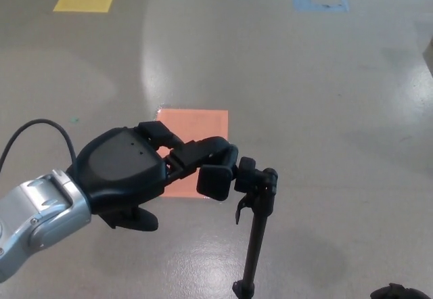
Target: The robot uses its left hand to grab the top of a phone stand kept on the floor and tilt it upwards to adjust its angle
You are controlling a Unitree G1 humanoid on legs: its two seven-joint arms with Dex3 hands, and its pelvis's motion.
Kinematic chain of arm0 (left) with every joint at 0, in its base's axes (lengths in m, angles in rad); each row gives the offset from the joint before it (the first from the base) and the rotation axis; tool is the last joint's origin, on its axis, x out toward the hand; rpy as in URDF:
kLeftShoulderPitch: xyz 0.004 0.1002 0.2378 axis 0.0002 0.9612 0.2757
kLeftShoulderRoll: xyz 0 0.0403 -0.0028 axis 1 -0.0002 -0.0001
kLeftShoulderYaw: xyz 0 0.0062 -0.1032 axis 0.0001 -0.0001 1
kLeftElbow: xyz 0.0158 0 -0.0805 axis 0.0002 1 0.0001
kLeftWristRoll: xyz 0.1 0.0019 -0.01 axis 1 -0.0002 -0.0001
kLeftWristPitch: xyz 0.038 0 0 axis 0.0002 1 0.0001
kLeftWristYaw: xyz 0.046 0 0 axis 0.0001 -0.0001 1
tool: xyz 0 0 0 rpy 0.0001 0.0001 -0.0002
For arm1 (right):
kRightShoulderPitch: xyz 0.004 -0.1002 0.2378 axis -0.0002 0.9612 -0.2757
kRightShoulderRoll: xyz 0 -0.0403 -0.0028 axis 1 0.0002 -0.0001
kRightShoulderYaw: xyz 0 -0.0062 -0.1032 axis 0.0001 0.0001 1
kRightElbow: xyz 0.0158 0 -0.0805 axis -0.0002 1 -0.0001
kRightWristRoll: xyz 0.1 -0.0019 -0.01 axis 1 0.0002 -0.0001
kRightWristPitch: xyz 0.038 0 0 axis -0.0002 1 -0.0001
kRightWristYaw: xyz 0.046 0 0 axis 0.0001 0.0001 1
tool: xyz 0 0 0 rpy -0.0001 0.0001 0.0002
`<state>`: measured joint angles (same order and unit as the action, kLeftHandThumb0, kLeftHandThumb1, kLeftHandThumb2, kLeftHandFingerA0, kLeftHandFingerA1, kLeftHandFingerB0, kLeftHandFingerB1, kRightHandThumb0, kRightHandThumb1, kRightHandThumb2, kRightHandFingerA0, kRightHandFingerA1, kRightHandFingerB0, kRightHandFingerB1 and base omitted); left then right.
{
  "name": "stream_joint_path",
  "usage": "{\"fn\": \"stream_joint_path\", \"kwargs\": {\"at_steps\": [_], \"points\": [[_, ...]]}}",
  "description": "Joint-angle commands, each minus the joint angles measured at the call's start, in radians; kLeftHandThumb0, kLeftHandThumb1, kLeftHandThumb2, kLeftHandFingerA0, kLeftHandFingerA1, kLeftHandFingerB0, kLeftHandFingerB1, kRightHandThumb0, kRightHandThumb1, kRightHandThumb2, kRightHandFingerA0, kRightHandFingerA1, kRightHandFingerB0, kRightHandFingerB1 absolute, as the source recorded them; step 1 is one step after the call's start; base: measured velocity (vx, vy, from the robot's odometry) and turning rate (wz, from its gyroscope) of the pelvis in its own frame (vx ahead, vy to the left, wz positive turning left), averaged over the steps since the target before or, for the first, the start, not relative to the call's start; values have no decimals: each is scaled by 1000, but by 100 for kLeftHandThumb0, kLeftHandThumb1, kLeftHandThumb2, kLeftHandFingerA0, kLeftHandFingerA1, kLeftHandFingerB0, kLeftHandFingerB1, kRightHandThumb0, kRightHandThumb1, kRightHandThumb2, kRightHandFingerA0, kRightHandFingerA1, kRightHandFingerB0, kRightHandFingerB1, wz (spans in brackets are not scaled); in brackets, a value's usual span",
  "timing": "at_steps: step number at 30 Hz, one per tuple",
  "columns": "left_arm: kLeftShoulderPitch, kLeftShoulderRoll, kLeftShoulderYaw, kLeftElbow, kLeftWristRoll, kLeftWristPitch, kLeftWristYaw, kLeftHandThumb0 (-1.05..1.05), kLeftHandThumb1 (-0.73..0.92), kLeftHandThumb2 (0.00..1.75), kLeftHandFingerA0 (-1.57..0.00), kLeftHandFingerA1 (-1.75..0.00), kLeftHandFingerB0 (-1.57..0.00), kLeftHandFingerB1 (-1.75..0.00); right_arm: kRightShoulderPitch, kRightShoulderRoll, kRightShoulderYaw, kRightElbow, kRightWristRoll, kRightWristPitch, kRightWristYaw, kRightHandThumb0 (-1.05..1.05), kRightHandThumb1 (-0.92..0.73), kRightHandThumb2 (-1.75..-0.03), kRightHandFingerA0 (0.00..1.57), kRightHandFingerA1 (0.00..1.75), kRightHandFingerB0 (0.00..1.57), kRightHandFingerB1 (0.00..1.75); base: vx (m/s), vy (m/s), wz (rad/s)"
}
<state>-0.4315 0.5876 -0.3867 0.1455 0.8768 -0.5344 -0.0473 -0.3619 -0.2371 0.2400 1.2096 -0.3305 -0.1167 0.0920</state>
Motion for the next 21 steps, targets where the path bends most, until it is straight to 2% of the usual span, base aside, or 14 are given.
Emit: {"fn": "stream_joint_path", "kwargs": {"at_steps": [1,10,12,21], "points": [[22,23,-6,17,37,-4,37,-61,42,77,-30,-46,0,-12,-7,-14,-3,8,-1,4,6,-26,-61,-109,7,51,6,49,0,0,0],[33,27,-4,15,36,4,29,-58,42,77,-30,-46,0,-14,-9,-12,-4,4,-3,9,5,-25,-61,-109,7,51,6,50,0,0,0],[36,29,-3,14,34,5,23,-62,44,75,-30,-45,0,-8,-9,-13,0,3,-8,10,3,-26,-61,-109,6,51,6,49,0,0,0],[38,29,-4,17,32,2,21,-62,44,75,-31,-45,0,-7,-9,-14,-2,1,-6,7,6,-25,-62,-109,7,51,6,49,0,0,0]]}}
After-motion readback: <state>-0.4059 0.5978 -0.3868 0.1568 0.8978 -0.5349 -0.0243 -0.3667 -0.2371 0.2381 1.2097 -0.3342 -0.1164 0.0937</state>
